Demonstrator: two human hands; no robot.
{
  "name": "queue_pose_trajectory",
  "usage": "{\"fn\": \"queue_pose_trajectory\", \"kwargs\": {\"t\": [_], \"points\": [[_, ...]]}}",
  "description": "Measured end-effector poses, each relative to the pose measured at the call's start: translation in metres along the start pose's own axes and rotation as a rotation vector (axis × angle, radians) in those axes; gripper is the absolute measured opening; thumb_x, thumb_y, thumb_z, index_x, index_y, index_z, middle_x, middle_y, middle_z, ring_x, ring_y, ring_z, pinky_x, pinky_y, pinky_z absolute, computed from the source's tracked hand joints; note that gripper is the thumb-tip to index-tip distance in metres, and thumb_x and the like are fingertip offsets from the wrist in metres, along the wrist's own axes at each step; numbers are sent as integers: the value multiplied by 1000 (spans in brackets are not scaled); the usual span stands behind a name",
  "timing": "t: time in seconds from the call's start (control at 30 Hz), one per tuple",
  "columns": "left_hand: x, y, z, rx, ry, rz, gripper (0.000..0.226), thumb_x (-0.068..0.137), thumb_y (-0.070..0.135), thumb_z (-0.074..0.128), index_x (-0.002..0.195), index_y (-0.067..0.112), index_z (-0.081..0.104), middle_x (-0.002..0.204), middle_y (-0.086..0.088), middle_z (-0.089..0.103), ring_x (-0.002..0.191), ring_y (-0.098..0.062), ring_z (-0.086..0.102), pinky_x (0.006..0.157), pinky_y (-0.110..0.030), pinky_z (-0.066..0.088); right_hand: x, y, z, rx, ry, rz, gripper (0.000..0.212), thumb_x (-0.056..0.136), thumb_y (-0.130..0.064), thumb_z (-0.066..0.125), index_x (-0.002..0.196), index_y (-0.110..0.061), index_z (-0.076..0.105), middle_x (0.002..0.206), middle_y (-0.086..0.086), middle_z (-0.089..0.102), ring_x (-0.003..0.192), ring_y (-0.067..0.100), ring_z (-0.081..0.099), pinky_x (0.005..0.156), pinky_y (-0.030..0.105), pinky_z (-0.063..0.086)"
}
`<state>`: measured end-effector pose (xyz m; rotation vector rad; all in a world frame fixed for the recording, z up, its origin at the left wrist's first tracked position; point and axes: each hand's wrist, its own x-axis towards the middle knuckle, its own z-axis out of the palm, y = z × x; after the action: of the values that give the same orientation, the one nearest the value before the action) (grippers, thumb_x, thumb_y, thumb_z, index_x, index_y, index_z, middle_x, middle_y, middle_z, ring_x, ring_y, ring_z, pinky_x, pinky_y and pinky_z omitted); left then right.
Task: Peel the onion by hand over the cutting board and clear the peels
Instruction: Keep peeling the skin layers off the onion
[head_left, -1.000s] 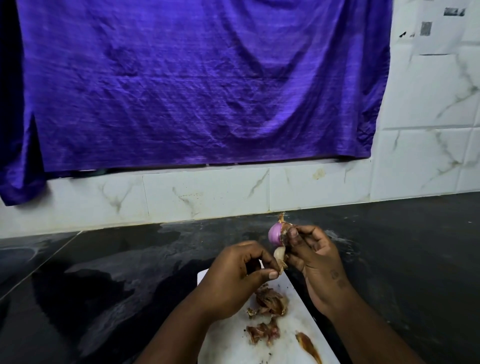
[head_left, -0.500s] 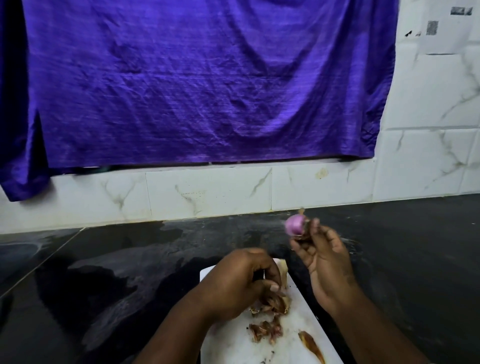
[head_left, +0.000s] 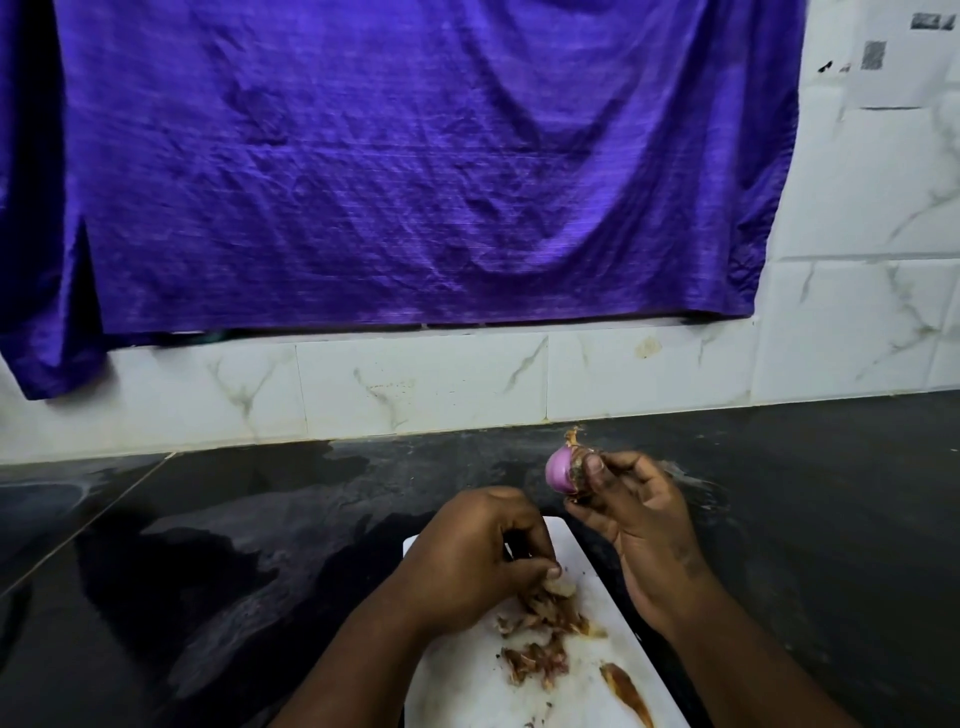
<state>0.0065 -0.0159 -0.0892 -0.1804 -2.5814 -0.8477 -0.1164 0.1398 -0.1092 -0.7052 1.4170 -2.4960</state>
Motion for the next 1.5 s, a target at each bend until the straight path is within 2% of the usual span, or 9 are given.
{"fn": "queue_pose_trajectory", "kwargs": {"t": [0.13, 0.27, 0.4, 0.57, 0.7, 0.83, 0.97, 1.2, 1.5], "points": [[-1, -1, 0, -14, 21, -22, 20, 84, 6, 81, 83, 21, 68, 89, 6, 70, 83, -8, 67, 68, -22, 56, -1, -2, 1, -3, 2, -7, 50, 71, -26, 77, 110, 1, 61, 108, 15, 75, 90, 21, 77, 72, 29, 63], [-1, -2, 2, -40, 49, -77, 15, 92, 13, 77, 94, 28, 76, 91, 13, 78, 79, -2, 74, 75, -29, 63, -2, -1, 1, -51, -33, -21, 44, 70, -21, 80, 107, -4, 65, 109, 16, 76, 95, 28, 77, 70, 29, 63], [0, 0, 1, -23, 105, -90, 14, 105, 27, 62, 105, 33, 75, 87, 14, 80, 67, -5, 75, 66, -29, 62, -1, 1, 1, -137, -51, -40, 54, 60, -17, 87, 111, -11, 68, 107, 11, 78, 100, 29, 75, 77, 35, 62], [1, -1, 0, 91, 165, -62, 5, 89, 34, 81, 88, 33, 76, 80, 18, 69, 72, 0, 63, 61, -15, 43, -1, 3, 0, -225, -123, -80, 52, 64, -4, 87, 113, -18, 72, 110, 5, 79, 101, 22, 76, 83, 30, 61], [1, -3, 0, 139, 237, -70, 35, 79, 52, 85, 70, 26, 64, 73, 11, 60, 68, -6, 56, 54, -16, 35, -3, 1, 0, -257, -147, -92, 51, 64, -3, 87, 109, -20, 70, 107, 0, 79, 97, 17, 76, 78, 26, 61], [0, 3, -1, 43, 278, -74, 13, 90, 38, 78, 94, 35, 66, 87, 16, 68, 74, 0, 63, 59, -12, 43, -4, 1, 0, -261, -173, -85, 53, 64, -4, 88, 111, -17, 68, 106, 0, 79, 96, 15, 76, 75, 23, 60], [-1, 11, 1, -120, 330, -34, 30, 95, 22, 75, 122, 33, 67, 112, 15, 66, 94, 0, 65, 68, -8, 52, -5, 3, 1, -275, -212, -71, 51, 64, -11, 87, 110, -15, 67, 104, 3, 79, 97, 20, 76, 75, 26, 60], [-1, 12, -2, -205, 355, -40, 26, 99, 18, 71, 122, 30, 71, 116, 15, 60, 94, 2, 63, 72, -8, 52, -4, 5, 0, -288, -200, -98, 42, 81, -15, 78, 121, -15, 67, 116, 3, 77, 109, 19, 73, 88, 30, 60], [2, 12, 0, -249, 376, -86, 13, 95, 17, 75, 102, 27, 71, 107, 11, 61, 88, -10, 63, 66, -12, 53, -6, 3, -1, -281, -197, -129, 45, 76, 8, 81, 117, -5, 68, 110, 8, 78, 100, 19, 76, 76, 24, 60]]}}
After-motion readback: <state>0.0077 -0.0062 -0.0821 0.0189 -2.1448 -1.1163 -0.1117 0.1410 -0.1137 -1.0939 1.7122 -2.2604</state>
